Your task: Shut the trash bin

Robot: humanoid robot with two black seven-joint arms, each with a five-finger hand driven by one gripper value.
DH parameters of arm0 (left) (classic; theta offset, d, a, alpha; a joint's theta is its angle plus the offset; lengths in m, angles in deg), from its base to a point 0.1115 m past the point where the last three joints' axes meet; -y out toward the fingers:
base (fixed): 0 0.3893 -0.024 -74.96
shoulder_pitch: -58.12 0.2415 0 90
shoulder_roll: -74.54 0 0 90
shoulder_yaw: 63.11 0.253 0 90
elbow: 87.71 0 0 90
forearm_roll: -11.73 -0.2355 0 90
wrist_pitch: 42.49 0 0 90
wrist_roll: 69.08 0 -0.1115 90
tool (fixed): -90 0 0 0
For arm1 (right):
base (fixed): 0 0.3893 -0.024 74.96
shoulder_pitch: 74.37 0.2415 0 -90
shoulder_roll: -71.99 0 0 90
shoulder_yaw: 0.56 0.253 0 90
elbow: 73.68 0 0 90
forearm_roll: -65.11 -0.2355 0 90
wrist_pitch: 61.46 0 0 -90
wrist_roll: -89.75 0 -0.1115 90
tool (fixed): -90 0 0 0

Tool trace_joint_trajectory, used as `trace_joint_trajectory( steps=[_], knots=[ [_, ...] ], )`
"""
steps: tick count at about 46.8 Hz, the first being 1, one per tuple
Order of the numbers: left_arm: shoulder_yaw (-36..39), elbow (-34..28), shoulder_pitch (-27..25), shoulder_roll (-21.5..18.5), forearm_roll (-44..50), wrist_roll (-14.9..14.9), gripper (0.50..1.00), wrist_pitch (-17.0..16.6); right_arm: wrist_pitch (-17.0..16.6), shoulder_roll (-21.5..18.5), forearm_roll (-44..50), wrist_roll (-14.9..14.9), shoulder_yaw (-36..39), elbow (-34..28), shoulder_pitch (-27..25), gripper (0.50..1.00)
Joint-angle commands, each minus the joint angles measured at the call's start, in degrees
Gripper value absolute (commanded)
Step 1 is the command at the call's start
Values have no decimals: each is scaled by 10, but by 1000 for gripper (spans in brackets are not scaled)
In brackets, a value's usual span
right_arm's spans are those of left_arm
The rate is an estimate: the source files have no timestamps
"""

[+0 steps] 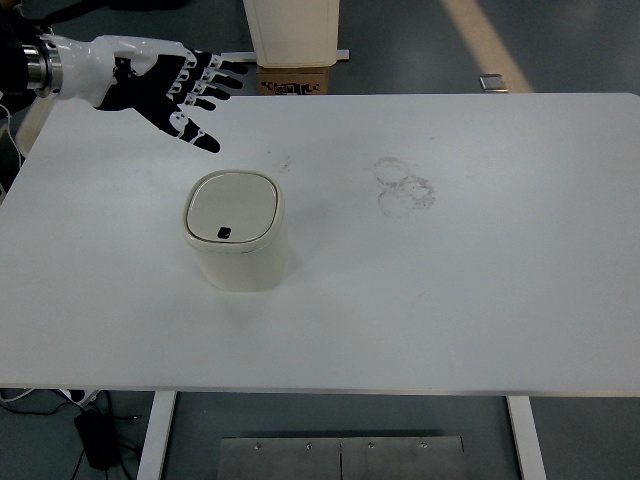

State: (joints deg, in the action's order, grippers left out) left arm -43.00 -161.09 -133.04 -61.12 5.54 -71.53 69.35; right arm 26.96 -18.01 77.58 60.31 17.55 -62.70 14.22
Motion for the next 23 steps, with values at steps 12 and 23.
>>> trace_joint_trajectory(
  steps=[12, 23],
  knots=[
    [-205, 162, 92, 41, 79, 3, 1000, -5, 0, 0, 0, 0, 0, 0, -1, 991],
    [-338, 295, 168, 77, 122, 3, 1000, -5, 0, 0, 0, 0, 0, 0, -1, 991]
  ],
)
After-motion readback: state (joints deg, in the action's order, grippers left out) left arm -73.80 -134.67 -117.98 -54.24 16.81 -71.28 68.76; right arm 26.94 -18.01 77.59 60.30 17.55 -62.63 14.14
